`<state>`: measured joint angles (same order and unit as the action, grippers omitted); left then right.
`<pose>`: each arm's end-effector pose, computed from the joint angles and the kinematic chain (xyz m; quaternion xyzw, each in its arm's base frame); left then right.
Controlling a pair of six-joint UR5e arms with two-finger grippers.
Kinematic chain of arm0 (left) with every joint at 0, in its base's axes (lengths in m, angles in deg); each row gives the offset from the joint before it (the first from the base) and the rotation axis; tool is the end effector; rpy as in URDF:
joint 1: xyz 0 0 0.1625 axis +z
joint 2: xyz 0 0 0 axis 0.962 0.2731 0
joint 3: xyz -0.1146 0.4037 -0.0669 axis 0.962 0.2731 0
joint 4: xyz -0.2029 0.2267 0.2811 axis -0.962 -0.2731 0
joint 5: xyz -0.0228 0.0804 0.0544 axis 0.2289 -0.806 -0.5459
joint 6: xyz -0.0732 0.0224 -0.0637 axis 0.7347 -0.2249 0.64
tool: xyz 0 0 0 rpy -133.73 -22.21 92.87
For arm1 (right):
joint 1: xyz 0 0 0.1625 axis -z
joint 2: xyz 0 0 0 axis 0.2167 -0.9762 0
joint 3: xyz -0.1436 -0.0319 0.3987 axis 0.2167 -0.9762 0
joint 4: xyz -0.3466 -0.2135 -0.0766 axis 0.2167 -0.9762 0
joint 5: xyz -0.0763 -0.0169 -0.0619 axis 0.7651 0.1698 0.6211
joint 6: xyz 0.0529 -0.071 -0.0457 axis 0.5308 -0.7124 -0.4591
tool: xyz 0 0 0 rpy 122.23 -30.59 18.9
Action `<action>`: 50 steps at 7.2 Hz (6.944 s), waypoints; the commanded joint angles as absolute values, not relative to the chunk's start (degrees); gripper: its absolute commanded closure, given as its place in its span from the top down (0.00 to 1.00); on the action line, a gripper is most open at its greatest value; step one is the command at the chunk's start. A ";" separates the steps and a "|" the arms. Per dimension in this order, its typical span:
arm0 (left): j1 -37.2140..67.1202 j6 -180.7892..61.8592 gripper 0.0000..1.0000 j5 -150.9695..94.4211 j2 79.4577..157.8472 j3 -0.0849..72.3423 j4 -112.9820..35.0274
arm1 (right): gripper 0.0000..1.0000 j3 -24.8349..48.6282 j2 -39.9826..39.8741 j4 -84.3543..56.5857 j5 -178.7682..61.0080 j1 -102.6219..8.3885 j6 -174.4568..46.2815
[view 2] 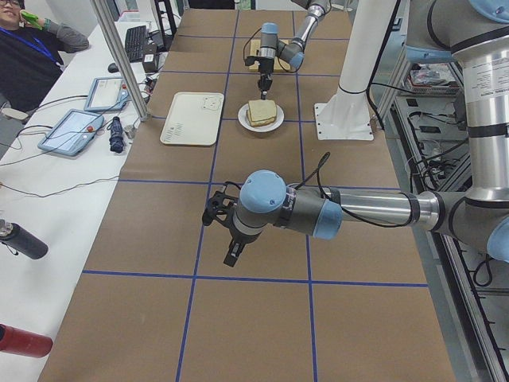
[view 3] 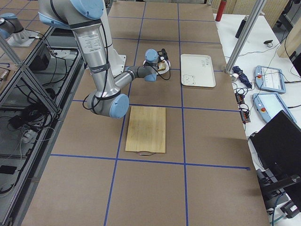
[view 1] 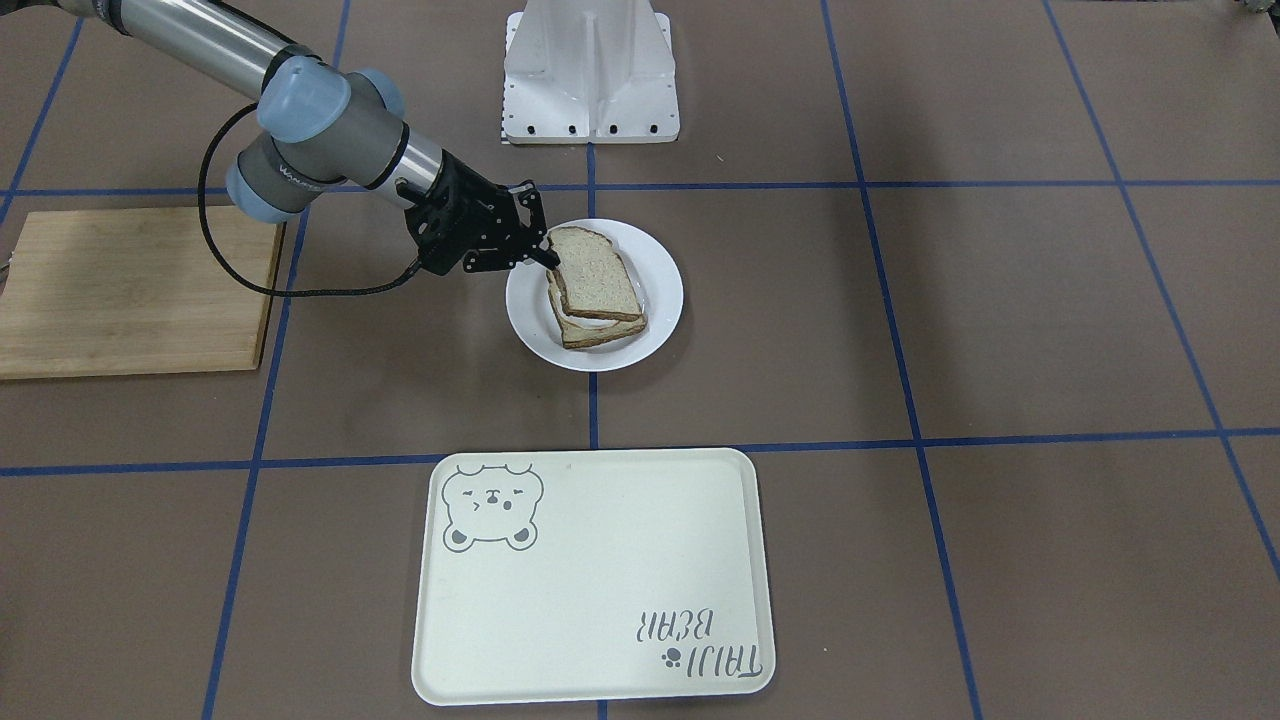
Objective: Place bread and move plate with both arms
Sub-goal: 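Lower the bread onto the egg toast and open the right gripper, then withdraw the right arm toward the cutting board while the left arm moves in, then bring the left gripper to the plate rim nearest the robot and grip it, then slide the plate with the left gripper onto the cream tray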
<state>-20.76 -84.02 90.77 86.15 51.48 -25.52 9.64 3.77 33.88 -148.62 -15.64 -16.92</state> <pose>-0.0912 -0.4037 0.5862 0.1809 0.4030 0.0985 0.8917 -0.5094 -0.3801 0.2945 0.1765 -0.6589 -0.1227 0.7208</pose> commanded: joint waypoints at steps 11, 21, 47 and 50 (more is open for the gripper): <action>-20.33 -73.19 0.98 96.15 87.19 53.09 -40.71 | 1.00 10.04 -11.50 -0.02 -168.92 -58.63 -50.94; 16.51 -4.71 0.98 86.76 104.22 49.76 -68.75 | 1.00 14.79 -23.67 -32.85 -163.74 -81.00 -99.57; 54.20 23.36 0.07 46.26 121.38 30.33 -87.67 | 1.00 15.23 -24.64 -32.76 -163.65 -80.91 -99.22; 54.20 27.93 0.00 46.34 121.91 30.50 -89.68 | 1.00 15.23 -24.64 -32.76 -163.65 -80.91 -99.13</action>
<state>54.20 26.48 46.31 121.85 30.52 -88.55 15.23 -24.64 -32.76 -163.65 -80.91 -99.20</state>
